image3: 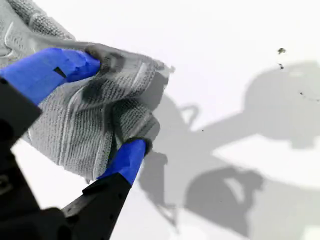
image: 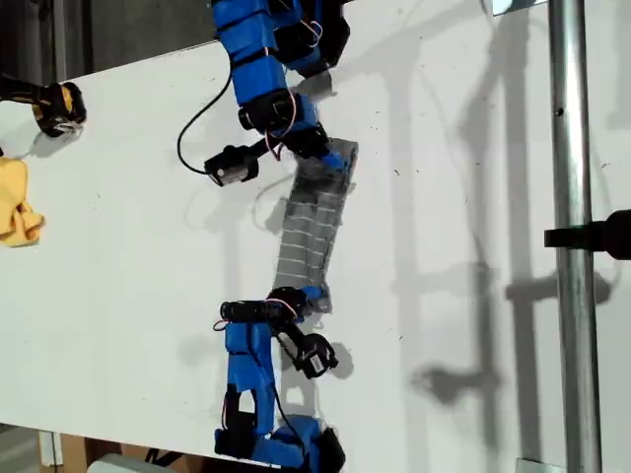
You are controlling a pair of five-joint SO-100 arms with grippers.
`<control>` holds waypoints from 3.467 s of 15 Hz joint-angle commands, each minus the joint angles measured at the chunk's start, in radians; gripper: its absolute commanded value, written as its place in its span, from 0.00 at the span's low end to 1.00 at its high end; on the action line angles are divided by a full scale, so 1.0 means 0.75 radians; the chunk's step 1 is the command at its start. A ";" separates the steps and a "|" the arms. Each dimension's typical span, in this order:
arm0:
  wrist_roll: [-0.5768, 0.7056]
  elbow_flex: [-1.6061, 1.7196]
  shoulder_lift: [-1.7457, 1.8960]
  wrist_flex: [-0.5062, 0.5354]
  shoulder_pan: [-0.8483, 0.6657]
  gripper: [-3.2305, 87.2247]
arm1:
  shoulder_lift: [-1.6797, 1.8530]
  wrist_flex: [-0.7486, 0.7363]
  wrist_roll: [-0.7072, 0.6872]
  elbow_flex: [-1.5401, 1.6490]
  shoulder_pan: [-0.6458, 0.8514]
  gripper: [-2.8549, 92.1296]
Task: Grasp corners of a towel and fold twice.
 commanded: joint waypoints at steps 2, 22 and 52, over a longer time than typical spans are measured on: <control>-0.012 0.215 0.411 0.006 -0.059 0.36 | 0.348 0.055 -0.018 0.002 0.104 0.43; -0.585 2.544 3.197 -0.657 0.135 0.10 | 1.636 -0.100 0.740 0.832 0.012 0.09; -0.597 2.559 3.197 -0.538 0.127 0.09 | 0.049 -0.742 0.376 0.554 0.356 0.03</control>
